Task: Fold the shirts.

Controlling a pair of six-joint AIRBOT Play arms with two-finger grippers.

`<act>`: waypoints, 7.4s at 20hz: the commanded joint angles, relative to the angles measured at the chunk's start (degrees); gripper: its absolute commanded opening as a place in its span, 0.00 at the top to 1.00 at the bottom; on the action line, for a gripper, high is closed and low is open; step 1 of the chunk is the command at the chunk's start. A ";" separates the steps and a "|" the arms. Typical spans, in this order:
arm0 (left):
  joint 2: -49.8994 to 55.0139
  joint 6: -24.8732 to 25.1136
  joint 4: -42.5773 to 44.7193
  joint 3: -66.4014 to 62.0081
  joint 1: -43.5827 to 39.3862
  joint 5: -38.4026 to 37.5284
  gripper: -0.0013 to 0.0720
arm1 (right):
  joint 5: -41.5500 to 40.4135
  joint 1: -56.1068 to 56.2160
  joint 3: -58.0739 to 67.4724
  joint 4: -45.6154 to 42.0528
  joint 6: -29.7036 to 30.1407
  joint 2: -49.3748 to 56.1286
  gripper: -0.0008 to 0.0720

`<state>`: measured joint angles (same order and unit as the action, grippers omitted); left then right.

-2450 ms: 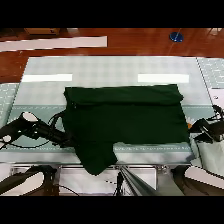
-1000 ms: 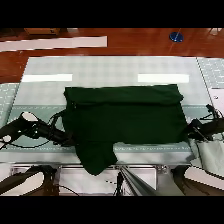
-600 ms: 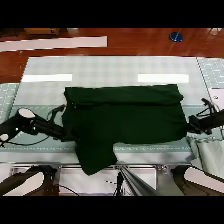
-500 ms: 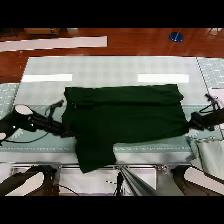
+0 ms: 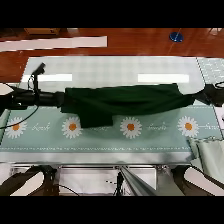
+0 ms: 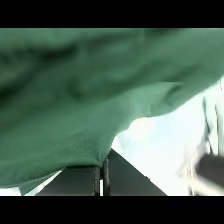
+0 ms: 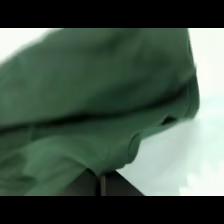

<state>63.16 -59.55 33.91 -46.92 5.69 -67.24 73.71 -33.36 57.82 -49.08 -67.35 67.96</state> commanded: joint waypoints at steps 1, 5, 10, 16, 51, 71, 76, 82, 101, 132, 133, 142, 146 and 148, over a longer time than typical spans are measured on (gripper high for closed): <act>0.02 -0.13 -2.51 -2.73 0.79 10.49 0.95 | -7.91 0.02 0.57 5.55 0.83 0.09 0.95; 4.09 -0.13 -3.13 -4.74 0.94 14.64 0.95 | -14.64 4.46 0.57 6.49 1.29 3.69 0.95; 15.17 0.39 -3.10 -9.25 1.40 14.27 0.95 | -30.99 12.61 0.57 6.14 -0.17 10.16 0.95; 25.81 0.55 -3.08 -15.28 1.55 14.14 0.95 | -38.80 15.02 0.57 6.14 -0.52 15.58 0.95; 22.27 1.86 -3.10 -18.75 8.17 -1.88 0.56 | -12.26 14.29 14.93 6.71 -6.05 27.93 0.95; 22.77 -4.48 -13.27 -20.26 -30.62 11.63 0.95 | 9.77 13.49 18.97 -0.98 -11.26 -13.94 0.96; 25.62 -6.12 -17.33 -20.28 -38.75 19.54 0.95 | 16.33 13.49 18.95 -1.18 -13.75 -19.78 0.96; 32.24 -6.10 -21.49 -20.28 -41.62 19.30 0.95 | 20.15 13.49 18.95 -5.46 -15.19 -21.77 0.96; 44.33 -6.14 -24.39 -38.97 -40.70 4.96 0.96 | 18.08 15.52 18.78 -9.29 -14.97 -21.75 0.95; 1.68 -5.44 5.62 -25.86 5.25 -15.30 0.95 | 10.75 35.15 13.73 -50.73 -21.77 -11.08 0.24; 1.68 -5.46 6.73 -25.31 5.25 -15.32 0.95 | 13.97 30.40 12.87 -54.31 -20.11 -12.24 0.24; 1.66 -5.46 9.73 -24.94 5.31 -15.32 0.95 | 2.69 2.93 -22.36 -1.92 -9.27 -14.08 0.15; 1.66 -5.49 9.88 -24.94 5.29 -15.32 0.95 | -10.51 7.26 -33.86 10.34 -5.20 -14.08 0.15; 1.66 -5.49 9.88 -24.94 5.29 -15.32 0.95 | -16.44 11.04 -36.24 12.57 -5.01 -13.99 0.15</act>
<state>64.79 -65.01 43.55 -71.88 10.94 -82.56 66.87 -25.36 27.38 -45.04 -74.39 53.93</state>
